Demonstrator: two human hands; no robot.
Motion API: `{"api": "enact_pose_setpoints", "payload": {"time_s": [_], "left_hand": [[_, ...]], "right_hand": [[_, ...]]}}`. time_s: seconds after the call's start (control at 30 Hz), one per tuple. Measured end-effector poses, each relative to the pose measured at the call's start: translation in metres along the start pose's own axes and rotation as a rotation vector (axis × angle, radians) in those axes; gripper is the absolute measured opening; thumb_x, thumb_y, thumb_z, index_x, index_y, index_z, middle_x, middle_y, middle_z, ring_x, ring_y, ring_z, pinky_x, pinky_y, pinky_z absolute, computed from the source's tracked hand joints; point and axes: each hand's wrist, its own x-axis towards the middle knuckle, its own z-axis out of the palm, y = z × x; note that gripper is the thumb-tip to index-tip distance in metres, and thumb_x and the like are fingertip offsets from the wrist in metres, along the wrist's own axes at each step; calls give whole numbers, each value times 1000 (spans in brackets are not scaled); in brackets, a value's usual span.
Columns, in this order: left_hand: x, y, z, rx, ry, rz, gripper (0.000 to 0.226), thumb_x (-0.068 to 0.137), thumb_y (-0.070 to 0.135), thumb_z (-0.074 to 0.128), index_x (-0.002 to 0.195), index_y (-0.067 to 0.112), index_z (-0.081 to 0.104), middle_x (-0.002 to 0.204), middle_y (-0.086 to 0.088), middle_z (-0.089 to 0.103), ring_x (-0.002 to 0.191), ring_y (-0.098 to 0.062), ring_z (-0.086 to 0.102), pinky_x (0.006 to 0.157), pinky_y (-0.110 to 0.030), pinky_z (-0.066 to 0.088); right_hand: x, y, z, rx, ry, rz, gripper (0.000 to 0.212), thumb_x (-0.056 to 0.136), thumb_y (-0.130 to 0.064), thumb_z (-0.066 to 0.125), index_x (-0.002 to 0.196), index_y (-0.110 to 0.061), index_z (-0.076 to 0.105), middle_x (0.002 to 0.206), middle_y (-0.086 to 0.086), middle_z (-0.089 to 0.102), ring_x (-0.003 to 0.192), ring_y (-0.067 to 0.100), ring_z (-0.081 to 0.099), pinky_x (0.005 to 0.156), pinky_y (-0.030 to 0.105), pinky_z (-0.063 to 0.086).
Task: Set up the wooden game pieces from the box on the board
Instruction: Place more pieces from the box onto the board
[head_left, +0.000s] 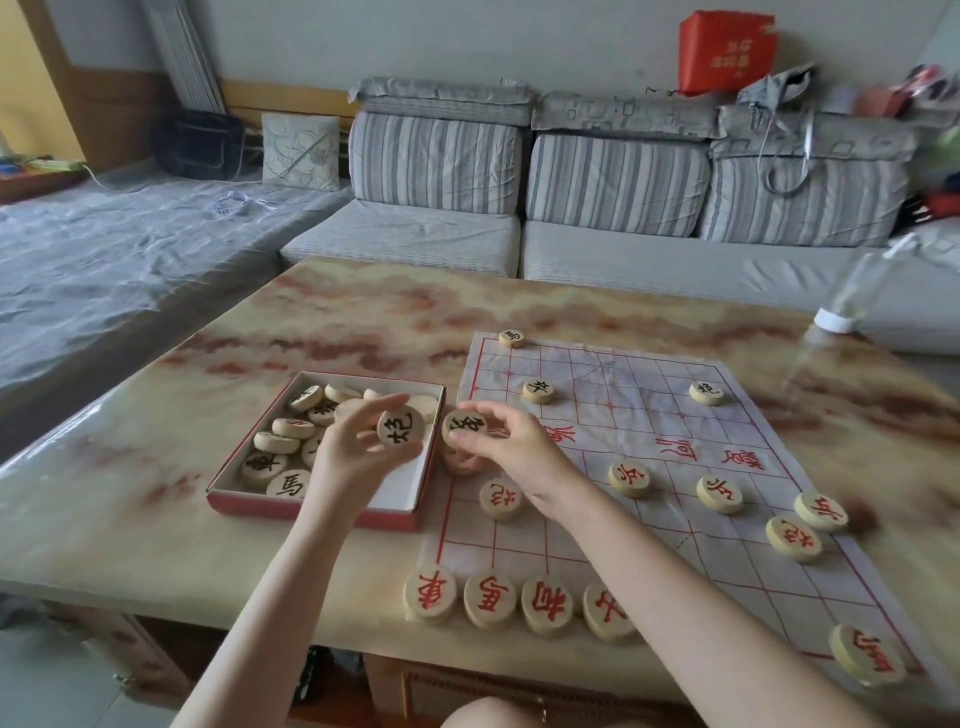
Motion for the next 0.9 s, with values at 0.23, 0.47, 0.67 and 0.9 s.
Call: {"api": "enact_pose_setpoints", "payload": {"time_s": [0.23,0.47,0.67,0.9], "left_hand": [[4,7,50,150,-78,63,52,64,8,80,106,33,61,100,2,67,81,-10,62,62,-5,46],[19,17,99,203,-104,58,51,69,24,79,116,28,60,94,8,67,74,2,60,57,-7,44],[41,19,129,230,-128,76,50,70,23,78,114,28,57,94,6,65,76,-1,62,58,-8,47],[91,15,150,287,-130,32,46,71,25,77,112,18,56,101,2,65,81,-7,62,49,-12,45]], "right_hand": [[-8,14,-54,-74,118,18,54,70,-4,76,119,-18,58,110,6,65,97,17,61,83,31,52],[-10,24,-102,-139,174,6,53,71,-9,77,119,-22,58,112,5,63,101,22,62,85,35,55],[0,34,-140,-184,224,17,50,73,-11,75,118,-21,56,117,3,59,97,21,64,79,31,56],[43,43,-160,-291,289,35,54,71,-19,78,118,-19,51,117,-2,57,100,14,58,88,34,51]]}}
